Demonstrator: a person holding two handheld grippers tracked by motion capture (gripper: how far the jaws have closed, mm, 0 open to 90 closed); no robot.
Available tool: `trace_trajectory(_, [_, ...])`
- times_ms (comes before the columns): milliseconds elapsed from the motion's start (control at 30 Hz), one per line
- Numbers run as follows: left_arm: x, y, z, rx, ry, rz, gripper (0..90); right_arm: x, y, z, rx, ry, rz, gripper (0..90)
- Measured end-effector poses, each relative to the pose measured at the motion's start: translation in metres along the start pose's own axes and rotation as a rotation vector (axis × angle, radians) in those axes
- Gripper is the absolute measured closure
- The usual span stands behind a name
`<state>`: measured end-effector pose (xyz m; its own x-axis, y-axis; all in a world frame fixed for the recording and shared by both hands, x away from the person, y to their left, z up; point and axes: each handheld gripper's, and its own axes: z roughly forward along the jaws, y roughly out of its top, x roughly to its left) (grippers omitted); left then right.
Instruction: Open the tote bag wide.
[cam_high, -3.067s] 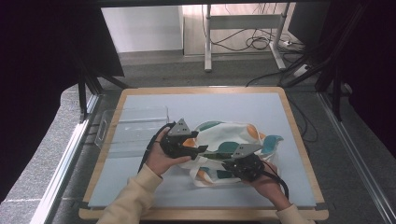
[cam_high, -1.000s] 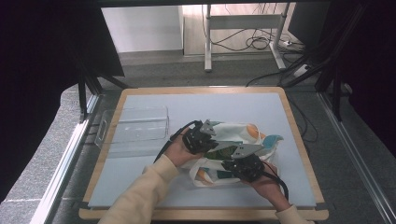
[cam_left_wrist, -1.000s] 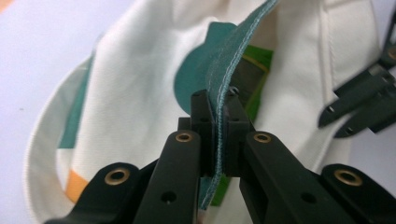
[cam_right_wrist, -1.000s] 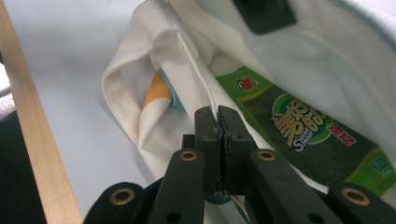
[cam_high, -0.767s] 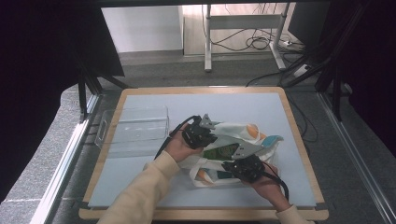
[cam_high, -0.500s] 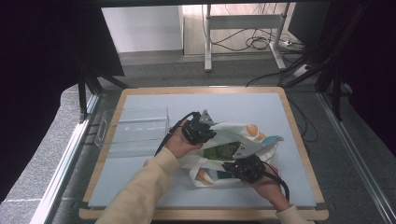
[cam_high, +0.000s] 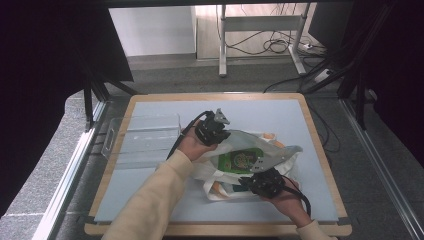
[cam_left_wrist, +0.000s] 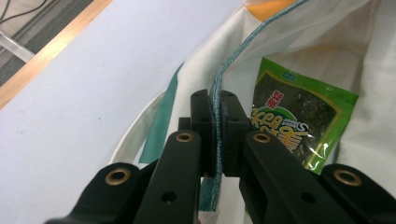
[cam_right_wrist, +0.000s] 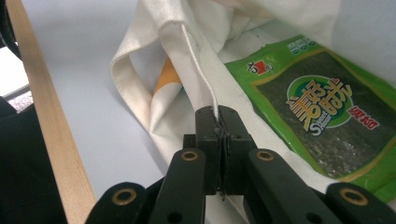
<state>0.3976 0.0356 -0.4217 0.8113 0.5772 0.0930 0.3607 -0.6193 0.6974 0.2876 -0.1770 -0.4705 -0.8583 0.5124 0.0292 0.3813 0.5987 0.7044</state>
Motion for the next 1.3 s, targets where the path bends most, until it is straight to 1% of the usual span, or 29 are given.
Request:
trace_trajectory(100, [0.003, 0.001, 0.0, -0.006, 0.005, -0.007, 87.1, 0.001, -0.001, 0.0, 0.003, 0.003, 0.0, 87.6])
trace_trajectory(200, [0.008, 0.003, 0.004, -0.002, 0.022, -0.011, 87.0, 0.003, -0.003, 0.0, 0.007, 0.005, 0.0, 87.5])
trace_trajectory(233, [0.008, 0.003, 0.004, -0.002, 0.022, -0.011, 87.1, 0.003, -0.003, 0.0, 0.007, 0.005, 0.0, 87.5])
trace_trajectory(267, [0.012, 0.004, 0.008, 0.008, 0.029, -0.016, 87.0, 0.003, -0.004, 0.001, 0.012, 0.009, 0.004, 87.5])
trace_trajectory(333, [0.014, 0.004, 0.011, 0.016, 0.036, -0.017, 87.0, 0.003, -0.005, 0.002, 0.018, 0.014, 0.003, 87.5])
trace_trajectory(367, [0.017, 0.004, 0.013, 0.019, 0.038, -0.026, 87.0, 0.003, -0.006, 0.003, 0.02, 0.017, 0.002, 87.5])
trace_trajectory(533, [0.031, 0.005, 0.027, 0.029, 0.056, -0.051, 87.0, 0.004, -0.008, 0.006, 0.038, 0.032, -0.001, 87.5])
trace_trajectory(567, [0.031, 0.005, 0.027, 0.029, 0.056, -0.051, 86.9, 0.004, -0.008, 0.006, 0.038, 0.032, -0.001, 87.5])
trace_trajectory(600, [0.035, 0.005, 0.031, 0.031, 0.055, -0.058, 86.9, 0.005, -0.01, 0.008, 0.048, 0.037, -0.005, 87.5])
trace_trajectory(633, [0.035, 0.005, 0.031, 0.031, 0.055, -0.058, 86.9, 0.005, -0.01, 0.008, 0.048, 0.037, -0.005, 87.5])
trace_trajectory(667, [0.038, 0.005, 0.034, 0.039, 0.058, -0.062, 86.8, 0.006, -0.012, 0.011, 0.063, 0.037, -0.009, 87.5])
trace_trajectory(767, [0.04, 0.006, 0.036, 0.041, 0.065, -0.066, 86.8, 0.009, -0.016, 0.013, 0.07, 0.033, -0.016, 87.4])
trace_trajectory(800, [0.041, 0.006, 0.039, 0.038, 0.068, -0.076, 86.8, 0.009, -0.016, 0.013, 0.07, 0.033, -0.016, 87.4])
trace_trajectory(867, [0.044, 0.005, 0.044, 0.049, 0.075, -0.079, 86.7, 0.009, -0.018, 0.014, 0.068, 0.034, -0.014, 87.4])
trace_trajectory(900, [0.044, 0.005, 0.044, 0.049, 0.075, -0.079, 86.8, 0.009, -0.018, 0.014, 0.068, 0.034, -0.014, 87.4])
trace_trajectory(933, [0.045, 0.005, 0.046, 0.047, 0.077, -0.087, 86.8, 0.01, -0.018, 0.014, 0.07, 0.033, -0.01, 87.4])
trace_trajectory(1067, [0.049, 0.002, 0.05, 0.056, 0.076, -0.105, 86.6, 0.011, -0.019, 0.016, 0.074, 0.025, -0.023, 87.4])
trace_trajectory(1133, [0.049, 0.002, 0.049, 0.058, 0.076, -0.102, 86.5, 0.01, -0.019, 0.017, 0.076, 0.026, -0.022, 87.3])
trace_trajectory(1167, [0.048, 0.001, 0.05, 0.046, 0.073, -0.119, 86.5, 0.01, -0.019, 0.017, 0.076, 0.026, -0.022, 87.3])
trace_trajectory(1200, [0.048, 0.001, 0.048, 0.05, 0.066, -0.114, 86.4, 0.01, -0.019, 0.017, 0.073, 0.027, -0.023, 87.3])
trace_trajectory(1233, [0.047, 0.001, 0.047, 0.043, 0.059, -0.121, 86.1, 0.01, -0.019, 0.017, 0.074, 0.027, -0.019, 87.2])
trace_trajectory(1300, [0.045, 0.001, 0.043, 0.037, 0.047, -0.119, 85.7, 0.01, -0.019, 0.016, 0.073, 0.023, -0.021, 87.0])
